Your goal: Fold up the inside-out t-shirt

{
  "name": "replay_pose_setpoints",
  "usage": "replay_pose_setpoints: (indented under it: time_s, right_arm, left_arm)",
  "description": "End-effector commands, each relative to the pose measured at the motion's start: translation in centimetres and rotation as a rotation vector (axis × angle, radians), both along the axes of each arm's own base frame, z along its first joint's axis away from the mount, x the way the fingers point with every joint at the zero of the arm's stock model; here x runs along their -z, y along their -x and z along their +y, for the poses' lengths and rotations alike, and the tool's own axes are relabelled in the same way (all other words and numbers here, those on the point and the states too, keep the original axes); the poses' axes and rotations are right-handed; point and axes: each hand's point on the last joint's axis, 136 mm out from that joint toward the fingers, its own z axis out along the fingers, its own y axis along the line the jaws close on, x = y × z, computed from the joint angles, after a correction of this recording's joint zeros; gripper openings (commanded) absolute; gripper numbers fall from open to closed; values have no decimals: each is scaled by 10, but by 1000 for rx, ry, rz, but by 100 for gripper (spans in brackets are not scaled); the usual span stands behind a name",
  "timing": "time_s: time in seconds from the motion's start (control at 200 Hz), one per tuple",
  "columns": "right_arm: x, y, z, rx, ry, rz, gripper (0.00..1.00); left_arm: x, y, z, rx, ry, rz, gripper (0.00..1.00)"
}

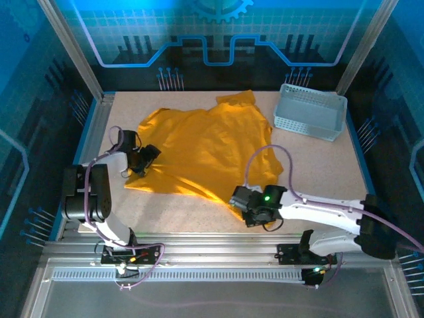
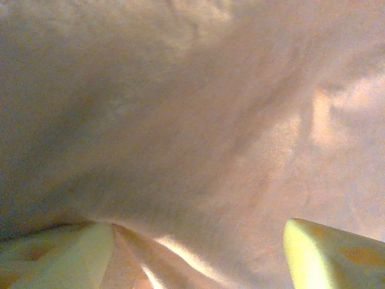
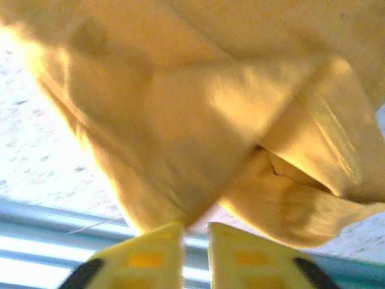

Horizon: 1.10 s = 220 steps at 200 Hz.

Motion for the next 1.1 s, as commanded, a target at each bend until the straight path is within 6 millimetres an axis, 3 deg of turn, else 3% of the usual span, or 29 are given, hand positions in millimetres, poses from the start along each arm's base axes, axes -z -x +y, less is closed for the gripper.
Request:
replay_pose_setpoints:
  time_s: [0.0, 0.135, 0.225, 0.32, 0.475, 0.655, 0.885, 0.97, 1.096]
  right_arm:
    - [-26, -3, 7, 10, 36, -64, 40]
    - [-37, -10, -11, 36, 56, -123, 47]
    - [-25, -13, -30, 102, 50, -95, 47]
    - [-6, -12, -47, 175, 23, -40, 46]
    - [15, -6, -53, 260, -49, 24, 46]
    - [19, -5, -62, 304, -64, 16, 46]
    - [28, -6, -51, 341, -201, 13, 46]
    - [30, -6, -51, 352, -209, 12, 47]
    - [32, -7, -53, 362, -199, 6, 46]
  left_arm:
    - [17, 10, 25, -49, -77, 95, 76]
    - [2, 9, 24, -32, -96, 66, 77]
    - [-19, 14, 7, 47, -145, 35, 77]
    - [-48, 26, -31, 183, -202, -23, 77]
    - [-79, 73, -113, 495, -334, -97, 77]
    - [-70, 143, -199, 846, -383, -147, 76]
    - [-55, 217, -278, 1167, -359, -229, 76]
    - [-49, 234, -304, 1225, -302, -251, 76]
    - [-40, 238, -318, 1241, -257, -245, 76]
